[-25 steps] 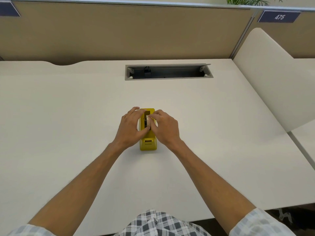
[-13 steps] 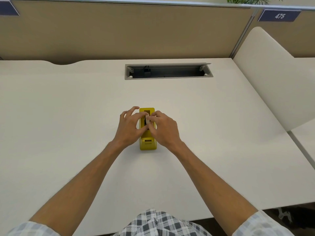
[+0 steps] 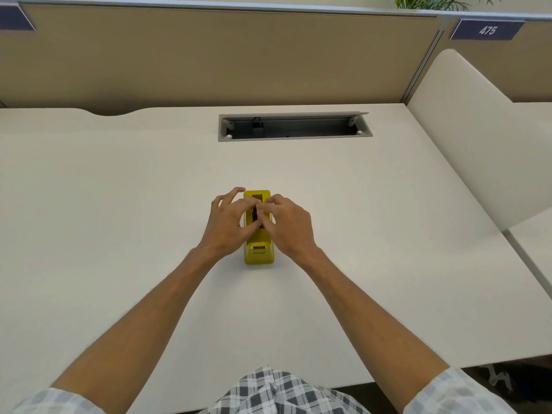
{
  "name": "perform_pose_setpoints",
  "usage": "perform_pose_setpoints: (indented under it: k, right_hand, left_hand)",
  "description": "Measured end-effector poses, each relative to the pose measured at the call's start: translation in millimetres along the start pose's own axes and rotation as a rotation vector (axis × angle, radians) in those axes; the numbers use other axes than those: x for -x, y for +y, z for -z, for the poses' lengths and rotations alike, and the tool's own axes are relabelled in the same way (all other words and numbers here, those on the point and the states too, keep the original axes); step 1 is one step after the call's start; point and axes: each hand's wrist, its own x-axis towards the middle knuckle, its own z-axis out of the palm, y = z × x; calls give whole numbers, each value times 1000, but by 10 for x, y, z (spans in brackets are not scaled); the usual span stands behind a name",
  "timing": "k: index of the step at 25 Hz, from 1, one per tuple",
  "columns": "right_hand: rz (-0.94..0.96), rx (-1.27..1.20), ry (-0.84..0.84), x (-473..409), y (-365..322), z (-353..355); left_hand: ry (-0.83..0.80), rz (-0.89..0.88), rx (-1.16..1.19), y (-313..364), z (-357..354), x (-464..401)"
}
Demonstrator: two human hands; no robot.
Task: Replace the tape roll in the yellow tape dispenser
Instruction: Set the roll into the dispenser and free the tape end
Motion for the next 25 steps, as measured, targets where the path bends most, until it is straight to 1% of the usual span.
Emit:
perform_pose_setpoints:
  k: [10, 17, 21, 25]
  right_hand:
    - [-19, 15, -38, -52, -27, 12]
    - [-22, 74, -81, -5, -34, -22]
    - [-39, 28, -46, 2, -43, -22]
    - [-75, -17, -82, -46, -10, -22]
  left_hand:
    - [-14, 7, 9, 15, -2, 18]
    - [-36, 51, 94, 31, 0, 38]
    - [-35, 51, 109, 30, 10, 38]
    - [-22, 37, 117, 42, 16, 43]
